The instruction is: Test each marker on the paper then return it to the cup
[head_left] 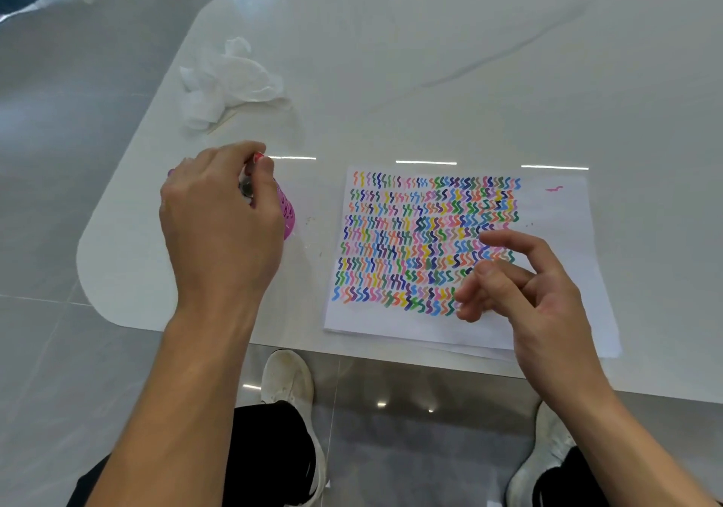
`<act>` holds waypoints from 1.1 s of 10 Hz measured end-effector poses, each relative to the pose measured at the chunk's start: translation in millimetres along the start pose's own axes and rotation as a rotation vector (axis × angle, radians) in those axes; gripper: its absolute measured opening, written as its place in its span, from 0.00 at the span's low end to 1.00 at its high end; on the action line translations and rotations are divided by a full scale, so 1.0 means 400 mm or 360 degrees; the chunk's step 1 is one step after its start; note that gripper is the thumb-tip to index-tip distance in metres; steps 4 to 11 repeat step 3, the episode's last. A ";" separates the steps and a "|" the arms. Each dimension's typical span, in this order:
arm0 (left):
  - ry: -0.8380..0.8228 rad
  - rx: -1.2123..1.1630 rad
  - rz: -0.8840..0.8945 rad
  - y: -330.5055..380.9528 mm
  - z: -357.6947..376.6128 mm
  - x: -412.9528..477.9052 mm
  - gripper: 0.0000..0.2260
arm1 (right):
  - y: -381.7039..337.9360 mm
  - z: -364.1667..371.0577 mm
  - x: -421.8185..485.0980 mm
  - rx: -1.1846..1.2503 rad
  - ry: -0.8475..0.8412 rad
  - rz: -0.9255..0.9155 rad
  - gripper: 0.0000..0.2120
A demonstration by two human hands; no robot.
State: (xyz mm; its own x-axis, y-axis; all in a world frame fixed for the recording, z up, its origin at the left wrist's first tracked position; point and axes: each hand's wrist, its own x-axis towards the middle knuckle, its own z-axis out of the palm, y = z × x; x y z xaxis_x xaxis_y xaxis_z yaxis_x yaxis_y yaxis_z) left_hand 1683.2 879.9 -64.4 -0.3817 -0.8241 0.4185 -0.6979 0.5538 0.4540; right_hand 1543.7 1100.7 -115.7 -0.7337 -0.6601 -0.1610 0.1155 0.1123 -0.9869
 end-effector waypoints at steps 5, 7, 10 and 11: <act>0.0013 0.0009 0.0093 0.035 0.019 -0.018 0.16 | -0.001 -0.006 0.003 -0.0013 0.0038 -0.0005 0.15; 0.0013 0.0009 0.0093 0.035 0.019 -0.018 0.16 | -0.001 -0.006 0.003 -0.0013 0.0038 -0.0005 0.15; 0.0013 0.0009 0.0093 0.035 0.019 -0.018 0.16 | -0.001 -0.006 0.003 -0.0013 0.0038 -0.0005 0.15; 0.0013 0.0009 0.0093 0.035 0.019 -0.018 0.16 | -0.001 -0.006 0.003 -0.0013 0.0038 -0.0005 0.15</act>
